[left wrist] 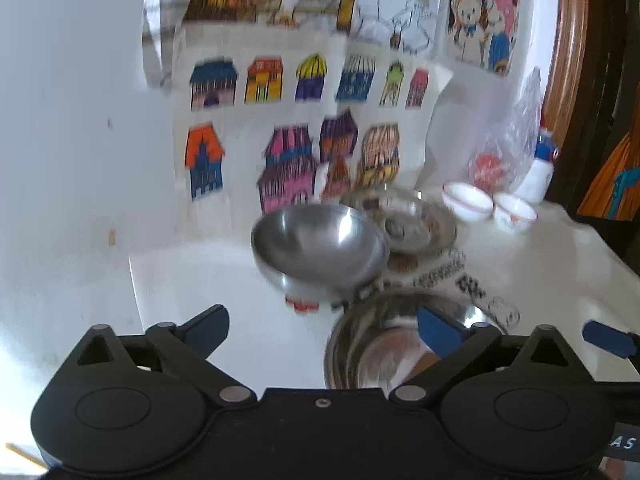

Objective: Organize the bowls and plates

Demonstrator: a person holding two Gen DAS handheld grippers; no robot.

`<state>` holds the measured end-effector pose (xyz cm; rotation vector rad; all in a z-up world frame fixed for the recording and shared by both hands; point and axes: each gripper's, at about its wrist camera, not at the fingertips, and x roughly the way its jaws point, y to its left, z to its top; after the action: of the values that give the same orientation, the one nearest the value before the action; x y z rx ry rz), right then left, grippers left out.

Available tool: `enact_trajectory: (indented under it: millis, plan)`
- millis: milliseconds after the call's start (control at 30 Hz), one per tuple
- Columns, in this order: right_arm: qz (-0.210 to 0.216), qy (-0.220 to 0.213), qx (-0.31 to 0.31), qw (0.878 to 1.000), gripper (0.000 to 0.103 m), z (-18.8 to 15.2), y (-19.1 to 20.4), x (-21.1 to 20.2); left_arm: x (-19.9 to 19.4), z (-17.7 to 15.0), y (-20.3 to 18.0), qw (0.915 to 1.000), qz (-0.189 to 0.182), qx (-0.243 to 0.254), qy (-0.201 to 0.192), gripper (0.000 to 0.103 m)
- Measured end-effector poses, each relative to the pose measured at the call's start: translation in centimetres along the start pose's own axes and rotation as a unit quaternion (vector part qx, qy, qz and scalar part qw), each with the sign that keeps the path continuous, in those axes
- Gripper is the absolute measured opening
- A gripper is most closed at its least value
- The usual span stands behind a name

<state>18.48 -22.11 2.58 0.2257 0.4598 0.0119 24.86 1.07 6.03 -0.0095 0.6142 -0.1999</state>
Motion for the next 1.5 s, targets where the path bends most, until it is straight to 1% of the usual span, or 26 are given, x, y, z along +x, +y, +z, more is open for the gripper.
enact_trajectory:
  millis: [100,267,333,400,500,567,667,733,800,900,1000,1067,1200,1267,1300,1367,1433,1500]
  plan:
    - [-0.002,-0.005,0.016,1.000,0.103,1.0,-1.4,0.5,0.4,1.4,0.0,0.9997,0.003,0.015,-0.018,0.102]
    - [0.002,-0.009,0.045,0.999,0.103,2.9,-3.5,2.2,1.9,4.4,-0.1,0.9984,0.013,0.047,-0.029,0.102]
    - [0.006,-0.003,0.055,0.998,0.103,3.6,-4.1,3.3,2.9,5.6,-0.2,0.9974,0.016,0.062,-0.032,0.102]
    - [0.014,0.007,0.067,0.998,0.103,4.3,-4.6,4.7,4.3,7.0,-0.4,0.9965,0.016,0.077,-0.028,0.102]
    - [0.030,0.025,0.095,0.995,0.103,5.3,-5.4,6.9,6.7,8.7,-0.8,0.9957,0.002,0.090,-0.021,0.102]
    - [0.037,0.040,0.105,0.993,0.103,5.6,-5.8,8.5,8.6,9.7,-1.1,0.9954,-0.013,0.094,-0.008,0.102]
    - [0.040,0.051,0.107,0.992,0.103,5.6,-6.4,10.6,11.7,10.7,-1.8,0.9952,-0.027,0.091,0.024,0.102]
    - [0.032,0.060,0.100,0.993,0.103,5.7,-6.7,11.9,13.4,11.1,-2.1,0.9951,-0.028,0.088,0.036,0.102]
    - [0.033,0.065,0.097,0.993,0.103,5.7,-6.9,13.1,15.0,11.5,-2.6,0.9952,-0.025,0.085,0.041,0.102]
    - [0.043,0.067,0.096,0.992,0.103,5.8,-7.0,14.6,16.8,11.7,-3.1,0.9949,-0.024,0.083,0.051,0.102]
    - [0.069,0.069,0.102,0.990,0.103,5.9,-6.6,16.1,18.7,11.7,-3.4,0.9942,-0.026,0.076,0.072,0.102]
    - [0.081,0.075,0.113,0.987,0.103,5.9,-6.6,17.1,20.0,11.8,-3.5,0.9932,-0.035,0.063,0.092,0.102]
    - [0.091,0.085,0.123,0.985,0.102,5.4,-6.6,18.7,22.0,12.1,-3.6,0.9916,-0.050,0.037,0.113,0.102]
    - [0.101,0.090,0.131,0.982,0.090,5.0,-6.6,19.2,22.7,12.2,-3.7,0.9909,-0.050,0.032,0.121,0.102]
    - [0.107,0.094,0.135,0.981,0.088,4.8,-6.7,19.5,23.1,12.1,-3.7,0.9905,-0.049,0.029,0.125,0.102]
    - [0.114,0.089,0.136,0.980,0.083,4.8,-6.7,19.5,23.7,12.0,-3.5,0.9894,-0.047,0.023,0.136,0.098]
    - [0.121,0.085,0.136,0.980,0.082,4.8,-6.6,19.4,24.2,11.9,-3.4,0.9883,-0.043,0.015,0.145,0.097]
    - [0.125,0.084,0.137,0.979,0.077,4.7,-6.6,19.6,24.6,11.6,-3.3,0.9872,-0.046,0.012,0.152,0.096]
